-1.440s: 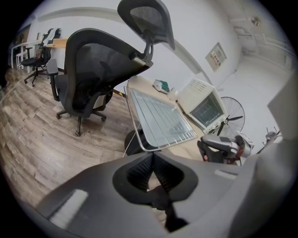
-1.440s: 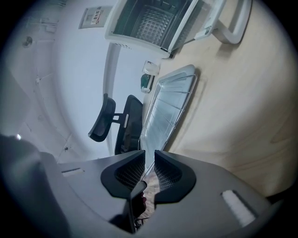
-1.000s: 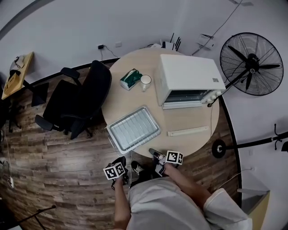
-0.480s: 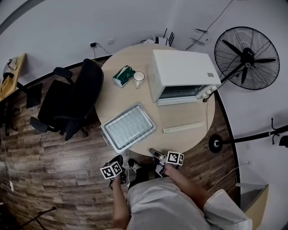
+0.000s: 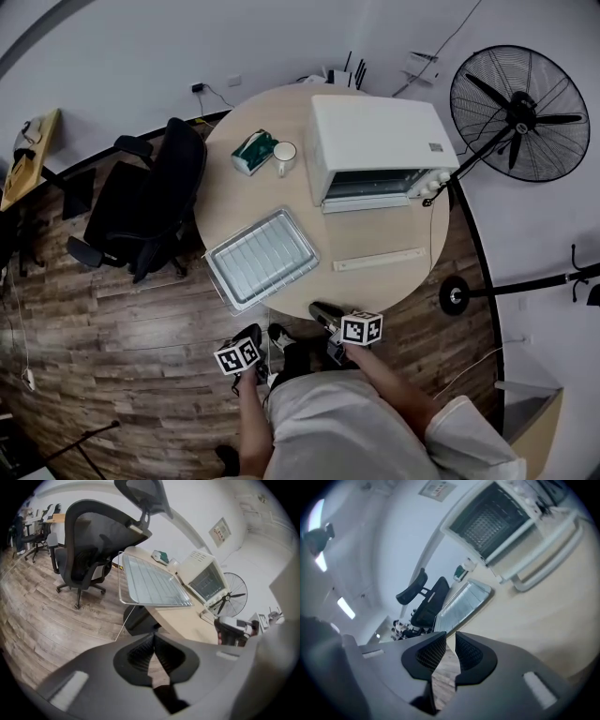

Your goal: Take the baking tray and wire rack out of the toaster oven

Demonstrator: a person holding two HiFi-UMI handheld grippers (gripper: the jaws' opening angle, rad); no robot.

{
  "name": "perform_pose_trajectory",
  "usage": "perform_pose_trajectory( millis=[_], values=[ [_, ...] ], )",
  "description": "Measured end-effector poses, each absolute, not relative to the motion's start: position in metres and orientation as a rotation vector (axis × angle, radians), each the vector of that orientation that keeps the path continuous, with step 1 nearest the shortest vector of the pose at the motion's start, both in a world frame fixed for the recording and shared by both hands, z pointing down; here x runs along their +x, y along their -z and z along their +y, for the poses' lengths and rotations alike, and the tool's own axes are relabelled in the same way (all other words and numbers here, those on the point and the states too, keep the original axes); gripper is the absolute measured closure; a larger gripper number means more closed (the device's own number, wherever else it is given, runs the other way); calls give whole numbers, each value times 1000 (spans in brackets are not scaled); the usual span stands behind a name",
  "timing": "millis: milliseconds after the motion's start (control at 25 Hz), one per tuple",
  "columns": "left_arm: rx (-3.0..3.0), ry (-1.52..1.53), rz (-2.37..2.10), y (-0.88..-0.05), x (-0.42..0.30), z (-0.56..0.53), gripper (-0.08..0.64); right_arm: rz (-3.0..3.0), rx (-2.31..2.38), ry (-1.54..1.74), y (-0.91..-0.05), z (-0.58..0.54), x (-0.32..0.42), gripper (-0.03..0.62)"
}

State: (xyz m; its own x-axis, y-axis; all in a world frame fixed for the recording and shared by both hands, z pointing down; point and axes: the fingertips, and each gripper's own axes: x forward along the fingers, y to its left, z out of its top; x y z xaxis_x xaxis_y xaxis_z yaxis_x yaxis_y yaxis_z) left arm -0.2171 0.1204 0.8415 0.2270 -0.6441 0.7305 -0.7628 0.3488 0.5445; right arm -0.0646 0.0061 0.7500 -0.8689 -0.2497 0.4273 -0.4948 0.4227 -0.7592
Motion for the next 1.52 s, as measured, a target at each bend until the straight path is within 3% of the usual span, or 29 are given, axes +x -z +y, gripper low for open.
perform_pose_trajectory(
  millis=[160, 720, 1040, 1520],
  values=[
    [1402, -167, -1478, -823, -189, 112, 503, -2541, 592, -1144, -718, 5, -58, 552],
    [1694, -189, -1561, -711, -78, 37, 503, -2675, 735, -621, -644, -21, 9, 552],
    [1844, -254, -1735, -653, -26, 42, 503, -2725, 885, -607, -613, -8, 57, 552],
    [1859, -227, -1652, -674, 32, 67, 503, -2699, 913, -601, -641, 14, 126, 552]
  ],
)
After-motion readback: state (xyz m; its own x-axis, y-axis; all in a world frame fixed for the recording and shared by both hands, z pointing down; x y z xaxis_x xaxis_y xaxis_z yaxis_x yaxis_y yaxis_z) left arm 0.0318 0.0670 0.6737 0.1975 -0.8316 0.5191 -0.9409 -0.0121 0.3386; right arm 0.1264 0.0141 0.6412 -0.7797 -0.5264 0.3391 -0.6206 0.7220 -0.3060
